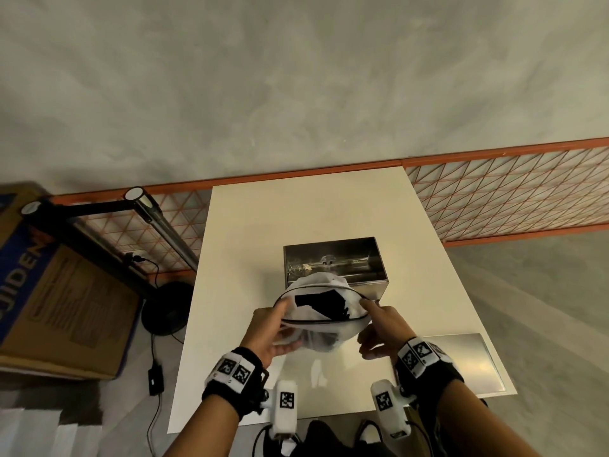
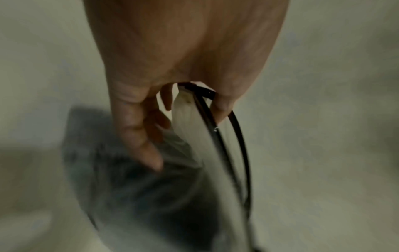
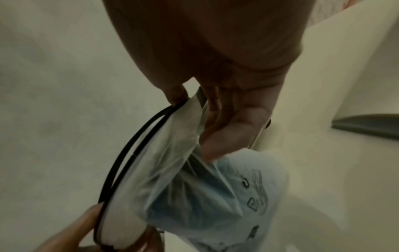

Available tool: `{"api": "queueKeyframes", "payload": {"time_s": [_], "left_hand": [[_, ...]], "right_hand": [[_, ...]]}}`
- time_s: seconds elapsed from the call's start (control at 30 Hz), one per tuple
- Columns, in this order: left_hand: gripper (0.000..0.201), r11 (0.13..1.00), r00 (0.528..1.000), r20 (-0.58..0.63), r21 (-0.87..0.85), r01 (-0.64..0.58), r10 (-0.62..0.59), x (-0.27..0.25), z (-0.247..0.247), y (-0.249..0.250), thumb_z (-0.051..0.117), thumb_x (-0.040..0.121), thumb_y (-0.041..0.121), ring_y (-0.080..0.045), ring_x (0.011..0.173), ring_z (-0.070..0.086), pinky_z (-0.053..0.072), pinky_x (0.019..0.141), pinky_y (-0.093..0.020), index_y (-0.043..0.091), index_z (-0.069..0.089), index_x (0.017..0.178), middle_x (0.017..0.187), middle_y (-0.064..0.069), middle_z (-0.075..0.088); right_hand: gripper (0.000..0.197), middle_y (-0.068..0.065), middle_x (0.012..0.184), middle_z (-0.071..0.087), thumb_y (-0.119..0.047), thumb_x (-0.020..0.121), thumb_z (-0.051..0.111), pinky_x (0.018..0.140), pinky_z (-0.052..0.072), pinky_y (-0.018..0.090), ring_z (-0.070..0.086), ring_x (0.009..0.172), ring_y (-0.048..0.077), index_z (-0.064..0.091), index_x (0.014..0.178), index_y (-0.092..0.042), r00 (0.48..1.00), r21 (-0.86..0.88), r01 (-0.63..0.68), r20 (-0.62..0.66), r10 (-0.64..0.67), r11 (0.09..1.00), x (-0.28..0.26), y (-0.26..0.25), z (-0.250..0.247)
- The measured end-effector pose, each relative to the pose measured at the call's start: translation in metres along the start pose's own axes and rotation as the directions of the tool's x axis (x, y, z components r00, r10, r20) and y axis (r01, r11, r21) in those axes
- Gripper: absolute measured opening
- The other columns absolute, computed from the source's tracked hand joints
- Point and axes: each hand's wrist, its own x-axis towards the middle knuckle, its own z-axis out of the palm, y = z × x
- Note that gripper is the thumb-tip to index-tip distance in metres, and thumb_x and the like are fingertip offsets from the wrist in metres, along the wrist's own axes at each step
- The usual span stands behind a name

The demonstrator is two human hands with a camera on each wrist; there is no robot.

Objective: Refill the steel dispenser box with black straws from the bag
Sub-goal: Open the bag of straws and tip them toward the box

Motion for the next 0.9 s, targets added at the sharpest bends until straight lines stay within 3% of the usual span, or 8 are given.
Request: {"api": "queueKeyframes", "payload": {"time_s": [0.17,0.27,0.37,0.53,0.6,0.7,0.8,0.9], "left_hand": [[0.053,0.987,0.981,0.182,0.151,0.046,-0.073,-0.008,0.006,-0.007,0.065,0.097,0.052,-0.046,0.084,0.075,0.064,0.070,-0.052,0.009,0.053,0.126,0.107,-0.026,0.072],[0.036,1.000,0.955,0.294,0.006,0.029,-0.029,-0.001,0.009,-0.015,0.063,0.102,0.018,-0.049,0.099,0.073,0.062,0.077,-0.059,0.011,0.051,0.135,0.121,-0.027,0.070],[0.046,0.968,0.968,0.212,-0.238,-0.079,0.132,0.005,0.013,-0.011,0.040,0.090,-0.020,-0.044,0.096,0.073,0.063,0.067,-0.054,-0.001,0.059,0.128,0.119,-0.028,0.068],[0.055,0.918,0.988,0.118,-0.395,-0.044,0.098,0.014,0.003,-0.009,0.028,0.079,-0.027,-0.037,0.089,0.065,0.058,0.055,-0.035,-0.004,0.063,0.115,0.108,-0.026,0.066],[0.041,0.972,0.996,0.057,-0.231,-0.051,0.066,0.015,0.001,-0.011,0.037,0.087,-0.020,-0.034,0.087,0.064,0.060,0.056,-0.036,0.004,0.062,0.108,0.105,-0.022,0.065],[0.051,0.963,0.974,-0.085,0.191,-0.191,0.210,0.020,-0.006,-0.009,0.060,0.087,0.001,-0.028,0.103,0.064,0.062,0.081,-0.046,0.021,0.046,0.132,0.124,-0.012,0.060],[0.082,0.771,0.875,-0.117,0.536,-0.343,0.470,0.016,-0.007,0.001,0.074,0.083,0.012,-0.030,0.128,0.050,0.047,0.107,-0.043,0.024,0.031,0.152,0.144,-0.009,0.040],[0.080,0.542,0.761,-0.004,0.705,-0.457,0.648,0.008,0.003,0.013,0.076,0.085,0.016,-0.030,0.137,0.039,0.036,0.115,-0.040,0.018,0.035,0.154,0.147,-0.011,0.039]], "right_hand": [[0.026,0.031,0.099,0.068,-0.021,0.097,0.053,0.071,0.058,0.058,0.068,0.083,0.050,0.059,0.113,-0.002,0.987,0.264,-0.027,0.158,-0.015,0.964,-0.008,-0.004,0.009],[0.033,0.027,0.106,0.068,0.006,0.086,0.046,0.086,0.050,0.068,0.065,0.096,0.046,0.064,0.113,-0.001,0.977,0.401,0.075,0.155,-0.148,0.913,-0.003,-0.005,0.017],[0.041,0.026,0.101,0.069,0.020,0.077,0.046,0.091,0.050,0.059,0.065,0.092,0.039,0.067,0.109,0.006,0.957,0.475,0.162,0.137,-0.255,0.865,0.001,-0.003,0.017],[0.031,0.022,0.093,0.065,0.018,0.081,0.048,0.078,0.058,0.049,0.063,0.084,0.035,0.063,0.103,0.002,0.992,0.407,0.098,0.027,-0.120,0.908,0.022,0.013,0.008],[0.033,0.021,0.104,0.065,0.012,0.083,0.050,0.071,0.061,0.046,0.065,0.088,0.036,0.057,0.111,-0.005,0.989,0.250,0.148,-0.050,-0.140,0.957,0.026,0.017,0.006],[0.046,0.007,0.109,0.062,-0.003,0.076,0.061,0.067,0.061,0.043,0.065,0.093,0.027,0.050,0.114,-0.025,0.921,-0.097,0.362,-0.118,-0.371,0.927,0.024,0.011,0.005],[0.059,-0.006,0.109,0.060,-0.024,0.068,0.068,0.078,0.055,0.038,0.061,0.096,0.016,0.049,0.122,-0.036,0.814,-0.319,0.506,-0.131,-0.566,0.801,0.018,-0.004,0.004],[0.039,-0.003,0.107,0.065,-0.029,0.082,0.068,0.083,0.053,0.038,0.061,0.099,0.021,0.061,0.120,-0.027,0.844,-0.373,0.423,-0.170,-0.509,0.826,0.023,-0.015,0.007]]}}
